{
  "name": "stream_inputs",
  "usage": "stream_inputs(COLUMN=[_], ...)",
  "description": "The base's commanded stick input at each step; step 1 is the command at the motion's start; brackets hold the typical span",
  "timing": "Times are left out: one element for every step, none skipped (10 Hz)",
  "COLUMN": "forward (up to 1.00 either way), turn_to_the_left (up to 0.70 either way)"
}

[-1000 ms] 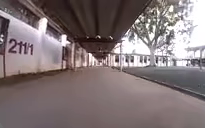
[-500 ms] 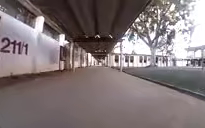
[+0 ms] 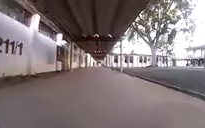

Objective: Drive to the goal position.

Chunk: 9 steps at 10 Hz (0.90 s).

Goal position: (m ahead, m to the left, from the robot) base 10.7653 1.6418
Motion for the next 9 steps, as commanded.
stream_inputs(forward=[0.70,0.70,0.70,0.70,0.70,0.70,0.70,0.70,0.70], turn_to_the_left=[0.00,0.00,0.00,0.00,0.00,0.23,0.35,0.25,0.04])
